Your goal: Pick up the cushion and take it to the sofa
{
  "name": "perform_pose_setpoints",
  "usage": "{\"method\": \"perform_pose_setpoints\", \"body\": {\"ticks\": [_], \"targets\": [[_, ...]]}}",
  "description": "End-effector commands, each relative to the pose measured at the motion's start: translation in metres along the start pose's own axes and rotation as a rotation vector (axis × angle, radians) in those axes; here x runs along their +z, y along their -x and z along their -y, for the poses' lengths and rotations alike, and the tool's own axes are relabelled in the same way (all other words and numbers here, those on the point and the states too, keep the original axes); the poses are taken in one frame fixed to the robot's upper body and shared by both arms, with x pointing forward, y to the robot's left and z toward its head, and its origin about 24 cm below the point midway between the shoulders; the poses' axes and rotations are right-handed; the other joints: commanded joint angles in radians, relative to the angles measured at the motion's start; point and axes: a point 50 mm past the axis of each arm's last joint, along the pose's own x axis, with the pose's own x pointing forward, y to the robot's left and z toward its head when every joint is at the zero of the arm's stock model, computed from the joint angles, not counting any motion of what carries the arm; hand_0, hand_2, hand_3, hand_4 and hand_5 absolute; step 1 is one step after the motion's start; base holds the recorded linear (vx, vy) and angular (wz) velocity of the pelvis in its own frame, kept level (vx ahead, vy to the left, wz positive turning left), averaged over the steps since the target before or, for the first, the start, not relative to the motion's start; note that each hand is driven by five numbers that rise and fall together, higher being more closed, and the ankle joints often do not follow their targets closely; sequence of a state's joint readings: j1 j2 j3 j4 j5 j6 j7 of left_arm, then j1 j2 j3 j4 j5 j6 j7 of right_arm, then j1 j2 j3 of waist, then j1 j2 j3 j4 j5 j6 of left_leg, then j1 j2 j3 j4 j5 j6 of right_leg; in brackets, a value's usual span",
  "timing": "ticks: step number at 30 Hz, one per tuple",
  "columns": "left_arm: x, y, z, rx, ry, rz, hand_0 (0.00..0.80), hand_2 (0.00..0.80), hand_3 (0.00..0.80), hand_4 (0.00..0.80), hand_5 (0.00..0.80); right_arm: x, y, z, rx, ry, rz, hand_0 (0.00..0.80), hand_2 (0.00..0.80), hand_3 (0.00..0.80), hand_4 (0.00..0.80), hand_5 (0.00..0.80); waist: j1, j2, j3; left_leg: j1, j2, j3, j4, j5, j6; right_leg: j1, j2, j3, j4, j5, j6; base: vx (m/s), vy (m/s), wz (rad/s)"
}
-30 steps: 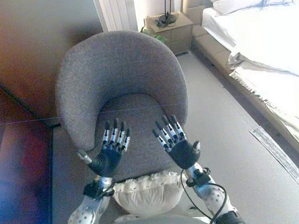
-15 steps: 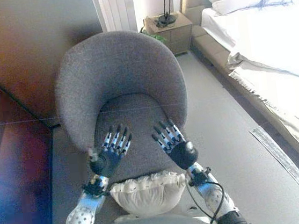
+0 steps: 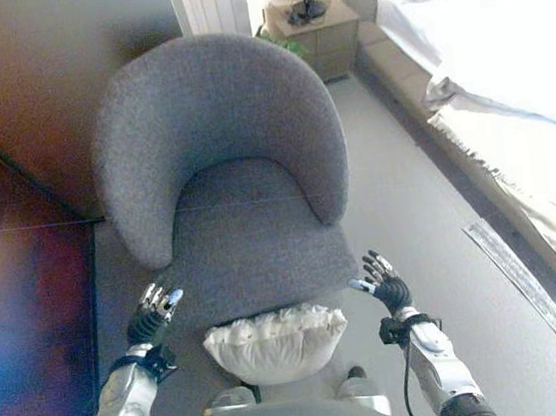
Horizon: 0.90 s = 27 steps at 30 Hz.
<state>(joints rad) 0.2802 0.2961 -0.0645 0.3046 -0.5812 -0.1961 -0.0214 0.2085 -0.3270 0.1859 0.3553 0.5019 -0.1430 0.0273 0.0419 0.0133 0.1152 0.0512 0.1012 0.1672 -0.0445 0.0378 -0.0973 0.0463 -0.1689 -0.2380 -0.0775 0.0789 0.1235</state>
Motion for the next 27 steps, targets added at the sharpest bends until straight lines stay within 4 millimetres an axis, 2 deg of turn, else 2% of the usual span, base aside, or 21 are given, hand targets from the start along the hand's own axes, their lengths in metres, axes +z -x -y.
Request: {"method": "perform_pose_setpoints", "body": {"ticks": [1, 3, 7, 12, 13, 19, 23, 27], "targets": [[0.041, -0.024, 0.009, 0.000, -0.002, 0.201, 0.000, 0.000, 0.000, 0.000, 0.000, 0.055, -0.025, -0.015, 0.007, 0.018, 0.254, 0.000, 0.000, 0.000, 0.000, 0.000, -0.003, -0.030, 0.096, -0.140, -0.019, 0.033, 0.199, -0.103, 0.047, -0.096, -0.071, -0.001, 0.138, -0.053, 0.023, -0.321, -0.011, 0.01], [0.051, -0.032, 0.014, -0.002, -0.008, 0.241, 0.000, 0.000, 0.000, 0.000, 0.000, 0.066, -0.032, -0.018, 0.009, 0.058, 0.291, 0.000, 0.000, 0.000, 0.000, 0.000, -0.003, -0.031, 0.145, -0.198, -0.015, 0.027, 0.240, -0.106, 0.046, -0.144, -0.084, -0.004, 0.173, -0.057, 0.025, -0.291, -0.045, 0.05], [0.063, -0.044, 0.024, 0.021, -0.043, 0.300, 0.000, 0.000, 0.000, 0.000, 0.000, 0.090, -0.045, -0.016, -0.045, 0.147, 0.364, 0.000, 0.000, 0.000, 0.000, 0.000, 0.005, -0.029, 0.254, -0.364, -0.004, -0.010, 0.390, -0.122, 0.036, -0.292, -0.109, -0.003, 0.290, -0.063, 0.017, -0.260, -0.047, 0.08], [0.074, -0.058, 0.038, 0.001, -0.081, 0.329, 0.000, 0.000, 0.000, 0.000, 0.000, 0.119, -0.063, -0.006, -0.124, 0.219, 0.398, 0.000, 0.000, 0.000, 0.000, 0.000, 0.017, -0.016, 0.334, -0.549, -0.010, -0.042, 0.546, -0.161, 0.050, -0.494, -0.128, 0.030, 0.460, -0.096, 0.007, -0.201, 0.010, 0.08], [0.074, -0.061, 0.041, -0.008, -0.089, 0.330, 0.000, 0.000, 0.000, 0.000, 0.000, 0.127, -0.067, -0.004, -0.122, 0.227, 0.402, 0.000, 0.000, 0.000, 0.000, 0.000, 0.021, -0.008, 0.349, -0.575, -0.006, -0.047, 0.586, -0.197, 0.049, -0.537, -0.129, 0.044, 0.528, -0.131, 0.014, -0.096, 0.042, 0.06], [0.092, -0.080, 0.053, -0.005, -0.068, 0.361, 0.000, 0.000, 0.000, 0.000, 0.000, 0.173, -0.085, -0.007, -0.118, 0.280, 0.453, 0.000, 0.000, 0.000, 0.000, 0.000, 0.012, 0.023, 0.382, -0.744, -0.008, -0.042, 0.751, -0.255, 0.074, -0.747, -0.146, 0.086, 0.762, -0.186, -0.006, -0.105, 0.060, 0.03], [0.104, -0.089, 0.063, -0.018, -0.030, 0.384, 0.000, 0.000, 0.000, 0.000, 0.000, 0.193, -0.090, -0.004, -0.130, 0.283, 0.475, 0.000, 0.000, 0.000, 0.000, 0.000, 0.004, 0.043, 0.393, -0.838, -0.016, -0.054, 0.865, -0.302, 0.091, -0.858, -0.146, 0.122, 0.890, -0.222, -0.019, -0.065, 0.050, 0.00], [0.112, -0.095, 0.065, -0.008, 0.044, 0.390, 0.000, 0.000, 0.000, 0.000, 0.000, 0.211, -0.090, -0.002, -0.124, 0.348, 0.508, 0.000, 0.000, 0.000, 0.000, 0.000, -0.002, 0.056, 0.402, -0.919, -0.019, -0.061, 0.946, -0.327, 0.104, -0.946, -0.145, 0.143, 0.975, -0.244, -0.026, -0.048, 0.030, 0.03]]}}
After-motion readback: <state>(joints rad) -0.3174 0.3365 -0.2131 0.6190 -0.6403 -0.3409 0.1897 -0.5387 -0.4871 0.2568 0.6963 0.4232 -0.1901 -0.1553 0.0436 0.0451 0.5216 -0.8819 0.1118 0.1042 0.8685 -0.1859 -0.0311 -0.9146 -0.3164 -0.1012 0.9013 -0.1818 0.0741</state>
